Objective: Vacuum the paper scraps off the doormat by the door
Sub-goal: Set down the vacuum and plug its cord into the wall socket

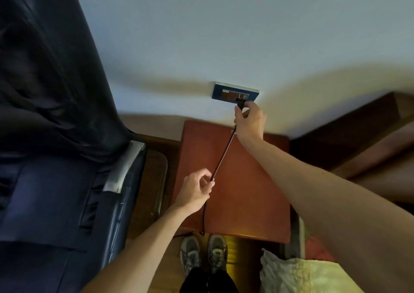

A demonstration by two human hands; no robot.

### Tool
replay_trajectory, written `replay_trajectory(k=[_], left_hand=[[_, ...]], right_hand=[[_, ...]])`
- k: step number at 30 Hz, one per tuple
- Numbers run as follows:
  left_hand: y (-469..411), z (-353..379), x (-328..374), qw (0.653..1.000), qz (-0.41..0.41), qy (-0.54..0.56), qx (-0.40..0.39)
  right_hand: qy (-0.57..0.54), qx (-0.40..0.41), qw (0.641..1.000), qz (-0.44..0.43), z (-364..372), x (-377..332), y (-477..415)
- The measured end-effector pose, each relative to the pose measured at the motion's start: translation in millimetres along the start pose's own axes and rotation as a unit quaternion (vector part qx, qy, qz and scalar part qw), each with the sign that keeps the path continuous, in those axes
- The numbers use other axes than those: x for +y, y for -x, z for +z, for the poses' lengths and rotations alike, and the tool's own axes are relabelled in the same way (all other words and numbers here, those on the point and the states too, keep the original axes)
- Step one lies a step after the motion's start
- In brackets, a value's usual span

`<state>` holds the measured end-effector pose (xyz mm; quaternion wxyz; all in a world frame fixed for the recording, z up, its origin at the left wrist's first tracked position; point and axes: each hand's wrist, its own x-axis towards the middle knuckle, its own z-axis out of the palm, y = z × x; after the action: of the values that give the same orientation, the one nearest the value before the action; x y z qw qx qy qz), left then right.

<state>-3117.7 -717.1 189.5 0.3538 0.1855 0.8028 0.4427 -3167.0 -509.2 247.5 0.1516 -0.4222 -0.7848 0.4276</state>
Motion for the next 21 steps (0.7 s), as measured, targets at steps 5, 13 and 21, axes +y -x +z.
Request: replay_trajectory(k=[5,13,21], left_hand=[[-3.6,6.3,-4.2,1.0,0.001,0.008,0.001],[-13.7,10.6,-7.6,0.999,0.031,0.002,0.015],[-26.0,12.5,-2.7,0.998,0.067,0.011,0.01]], right_hand=[[0.012,-0.011,1.0,-0.007,-2.4,-2.2,-0.6],[0.064,-0.04,0.997,-0.029,-0.2,-0.5,-8.5],[0.102,-0.019,0.994,-0.033,4.6,-6.8,-23.5]])
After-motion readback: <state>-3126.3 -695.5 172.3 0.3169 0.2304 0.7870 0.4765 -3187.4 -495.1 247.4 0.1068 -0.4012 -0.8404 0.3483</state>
